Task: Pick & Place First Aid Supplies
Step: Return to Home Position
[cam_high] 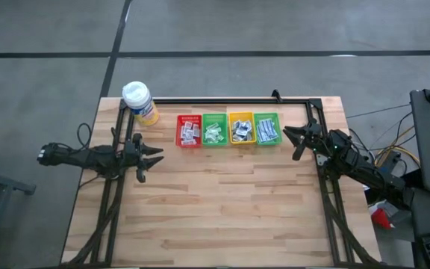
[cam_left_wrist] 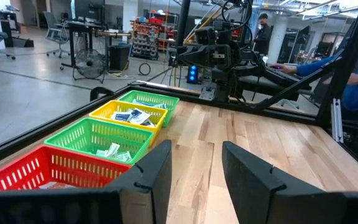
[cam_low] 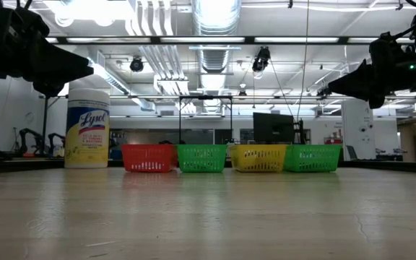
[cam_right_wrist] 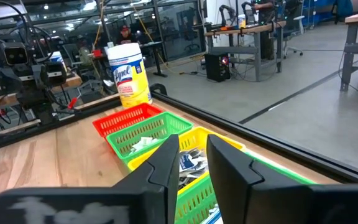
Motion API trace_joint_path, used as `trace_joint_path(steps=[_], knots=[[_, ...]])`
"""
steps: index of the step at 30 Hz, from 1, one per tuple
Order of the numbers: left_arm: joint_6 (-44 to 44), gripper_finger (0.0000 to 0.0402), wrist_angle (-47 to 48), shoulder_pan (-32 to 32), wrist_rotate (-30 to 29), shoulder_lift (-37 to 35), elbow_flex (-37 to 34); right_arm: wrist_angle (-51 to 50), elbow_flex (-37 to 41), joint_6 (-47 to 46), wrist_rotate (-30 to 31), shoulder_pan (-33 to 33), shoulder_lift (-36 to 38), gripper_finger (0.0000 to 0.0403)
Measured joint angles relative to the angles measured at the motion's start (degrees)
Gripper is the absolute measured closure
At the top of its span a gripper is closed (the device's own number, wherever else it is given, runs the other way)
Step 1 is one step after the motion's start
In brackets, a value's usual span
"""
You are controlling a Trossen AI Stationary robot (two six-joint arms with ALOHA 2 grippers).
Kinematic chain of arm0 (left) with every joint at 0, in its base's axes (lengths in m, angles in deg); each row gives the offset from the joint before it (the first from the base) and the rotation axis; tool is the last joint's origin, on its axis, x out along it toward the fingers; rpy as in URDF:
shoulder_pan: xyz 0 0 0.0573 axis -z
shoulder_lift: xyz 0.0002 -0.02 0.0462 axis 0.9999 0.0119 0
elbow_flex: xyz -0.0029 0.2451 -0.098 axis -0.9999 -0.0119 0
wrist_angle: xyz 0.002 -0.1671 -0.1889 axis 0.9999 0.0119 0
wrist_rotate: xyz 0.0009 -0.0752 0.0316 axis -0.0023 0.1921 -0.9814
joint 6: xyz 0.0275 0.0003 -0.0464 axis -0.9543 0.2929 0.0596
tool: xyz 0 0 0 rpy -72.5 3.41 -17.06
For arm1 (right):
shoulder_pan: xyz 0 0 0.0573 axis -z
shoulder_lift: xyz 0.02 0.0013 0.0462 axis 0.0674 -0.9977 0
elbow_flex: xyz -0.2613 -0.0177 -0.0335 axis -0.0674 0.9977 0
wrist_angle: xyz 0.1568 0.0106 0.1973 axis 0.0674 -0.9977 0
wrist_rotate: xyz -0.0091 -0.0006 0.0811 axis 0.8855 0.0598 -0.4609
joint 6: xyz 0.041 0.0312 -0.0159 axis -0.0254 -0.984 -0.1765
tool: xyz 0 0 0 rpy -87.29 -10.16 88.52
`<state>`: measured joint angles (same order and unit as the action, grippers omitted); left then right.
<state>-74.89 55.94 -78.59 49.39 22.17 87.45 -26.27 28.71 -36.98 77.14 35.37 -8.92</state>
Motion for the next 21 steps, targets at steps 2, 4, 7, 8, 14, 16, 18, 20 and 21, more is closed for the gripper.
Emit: trace_joint_path(steps=[2,4,7,8,14,16,18,20,21], knots=[[0.0,0.0264,0.0,0.0,0.0,0.0,0.0,0.0,0.0,0.0,0.0,0.0,0.0,0.0319],[0.0,0.0264,0.0,0.0,0.0,0.0,0.0,0.0,0.0,0.0,0.0,0.0,0.0,0.0316],[0.0,0.0264,0.0,0.0,0.0,0.0,0.0,0.0,0.0,0.0,0.0,0.0,0.0,0.0314],[0.0,0.0264,0.0,0.0,0.0,0.0,0.0,0.0,0.0,0.0,0.0,0.0,0.0,0.0314],[0.0,0.0264,0.0,0.0,0.0,0.0,0.0,0.0,0.0,0.0,0.0,0.0,0.0,0.0322],[0.0,0.0264,0.0,0.0,0.0,0.0,0.0,0.0,0.0,0.0,0.0,0.0,0.0,0.0326],[0.0,0.0264,0.0,0.0,0.0,0.0,0.0,0.0,0.0,0.0,0.0,0.0,0.0,0.0330],[0.0,0.0264,0.0,0.0,0.0,0.0,0.0,0.0,0.0,0.0,0.0,0.0,0.0,0.0333],[0.0,0.0264,0.0,0.0,0.0,0.0,0.0,0.0,0.0,0.0,0.0,0.0,0.0,0.0335]])
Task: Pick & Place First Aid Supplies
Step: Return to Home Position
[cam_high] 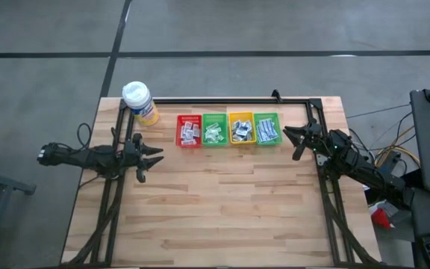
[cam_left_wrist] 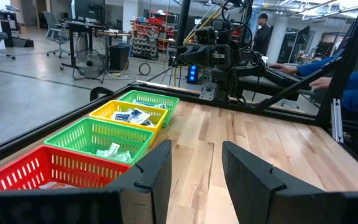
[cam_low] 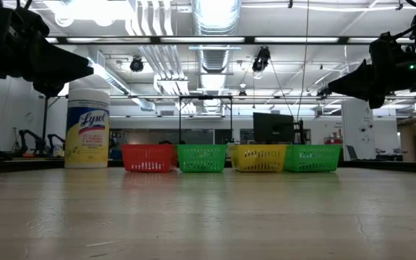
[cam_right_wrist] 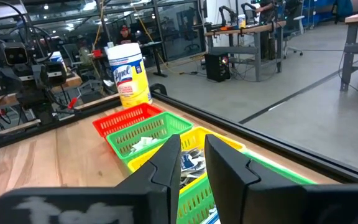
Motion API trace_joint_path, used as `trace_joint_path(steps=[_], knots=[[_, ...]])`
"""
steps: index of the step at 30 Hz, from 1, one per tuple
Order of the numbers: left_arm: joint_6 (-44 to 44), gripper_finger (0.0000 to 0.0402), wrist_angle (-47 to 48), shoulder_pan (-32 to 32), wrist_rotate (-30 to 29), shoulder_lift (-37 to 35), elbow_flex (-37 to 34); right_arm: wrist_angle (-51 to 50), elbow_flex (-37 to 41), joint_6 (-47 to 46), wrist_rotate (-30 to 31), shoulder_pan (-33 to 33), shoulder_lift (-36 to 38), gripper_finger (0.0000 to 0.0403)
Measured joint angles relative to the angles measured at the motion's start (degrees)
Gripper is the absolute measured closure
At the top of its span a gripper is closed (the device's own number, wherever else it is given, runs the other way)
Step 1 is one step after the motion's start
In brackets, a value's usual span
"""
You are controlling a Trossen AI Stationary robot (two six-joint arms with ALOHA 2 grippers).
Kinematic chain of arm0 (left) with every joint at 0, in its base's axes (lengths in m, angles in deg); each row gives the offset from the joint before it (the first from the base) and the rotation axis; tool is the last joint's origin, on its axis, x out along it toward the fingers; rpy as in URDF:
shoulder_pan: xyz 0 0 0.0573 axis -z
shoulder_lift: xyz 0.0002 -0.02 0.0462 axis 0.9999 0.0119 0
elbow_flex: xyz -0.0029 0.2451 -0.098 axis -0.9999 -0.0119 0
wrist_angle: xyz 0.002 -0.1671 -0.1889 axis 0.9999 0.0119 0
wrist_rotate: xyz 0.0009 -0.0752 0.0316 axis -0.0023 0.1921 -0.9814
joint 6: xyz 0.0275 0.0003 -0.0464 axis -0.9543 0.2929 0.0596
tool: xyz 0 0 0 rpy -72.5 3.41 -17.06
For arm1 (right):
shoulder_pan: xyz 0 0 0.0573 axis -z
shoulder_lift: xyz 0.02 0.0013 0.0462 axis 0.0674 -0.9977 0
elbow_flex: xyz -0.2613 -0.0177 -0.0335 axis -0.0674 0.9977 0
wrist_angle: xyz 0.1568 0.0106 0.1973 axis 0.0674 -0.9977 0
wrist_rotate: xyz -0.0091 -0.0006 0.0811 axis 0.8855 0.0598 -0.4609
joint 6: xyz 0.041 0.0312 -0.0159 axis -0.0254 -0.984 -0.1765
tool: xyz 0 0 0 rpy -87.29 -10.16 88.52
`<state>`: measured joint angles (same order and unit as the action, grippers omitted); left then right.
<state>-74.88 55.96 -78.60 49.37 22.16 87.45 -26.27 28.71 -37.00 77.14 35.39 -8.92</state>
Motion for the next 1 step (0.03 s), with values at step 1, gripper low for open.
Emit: trace_joint_path(steps=[1], knots=[[0.0,0.0264,0.0,0.0,0.0,0.0,0.0,0.0,0.0,0.0,0.0,0.0,0.0,0.0335]])
